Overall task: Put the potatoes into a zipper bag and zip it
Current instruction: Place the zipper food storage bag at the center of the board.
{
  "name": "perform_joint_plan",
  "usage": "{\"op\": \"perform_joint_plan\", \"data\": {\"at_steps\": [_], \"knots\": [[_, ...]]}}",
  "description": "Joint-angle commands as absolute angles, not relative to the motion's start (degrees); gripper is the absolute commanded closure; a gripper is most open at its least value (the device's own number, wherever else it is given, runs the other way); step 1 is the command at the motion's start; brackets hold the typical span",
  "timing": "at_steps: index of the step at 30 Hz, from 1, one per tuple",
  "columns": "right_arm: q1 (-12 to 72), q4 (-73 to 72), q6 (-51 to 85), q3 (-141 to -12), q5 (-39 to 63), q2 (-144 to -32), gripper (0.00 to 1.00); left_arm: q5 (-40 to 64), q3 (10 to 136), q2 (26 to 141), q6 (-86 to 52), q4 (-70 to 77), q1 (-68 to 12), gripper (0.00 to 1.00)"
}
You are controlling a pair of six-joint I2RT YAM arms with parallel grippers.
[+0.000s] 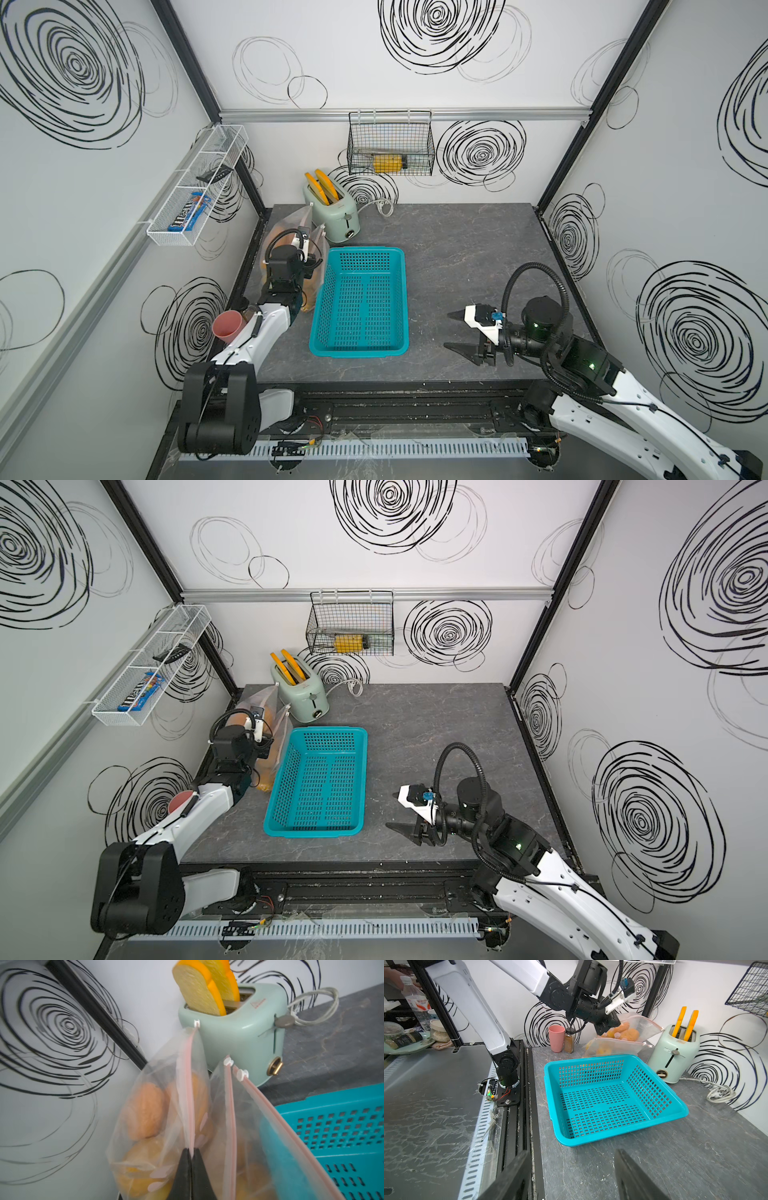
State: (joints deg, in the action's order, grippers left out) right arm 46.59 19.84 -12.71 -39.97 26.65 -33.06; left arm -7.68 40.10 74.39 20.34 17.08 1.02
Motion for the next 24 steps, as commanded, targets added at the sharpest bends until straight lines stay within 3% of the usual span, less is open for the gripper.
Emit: {"op": "perform_joint_plan", "data": {"at_steps": [1, 7, 10, 18, 24], "knots": [[46.7, 19.1, -12.1, -39.1, 27.5, -32.5, 0.33, 0.5, 44.0, 79.6, 24.6, 17.9, 0.5, 1.0], [46.7, 18.9, -12.2, -38.4, 27.2, -32.5, 0.32, 5.8, 48.4, 83.1, 25.4, 12.0, -0.1, 0.98], [46.7, 18.6, -12.2, -37.8, 27.1, -32.5, 0.32, 6.1, 48.0, 80.9, 25.6, 11.1, -0.3, 0.8], [46.7, 16.6, -11.5, -36.4, 26.5, -32.6, 0.32, 10.0, 47.4, 73.8, 24.5, 9.4, -2.9, 0.5], [46.7, 12.1, -10.4, -36.1, 25.0, -34.1, 0.3, 10.1, 46.5, 65.1, 20.8, 9.8, -6.6, 0.2]]}}
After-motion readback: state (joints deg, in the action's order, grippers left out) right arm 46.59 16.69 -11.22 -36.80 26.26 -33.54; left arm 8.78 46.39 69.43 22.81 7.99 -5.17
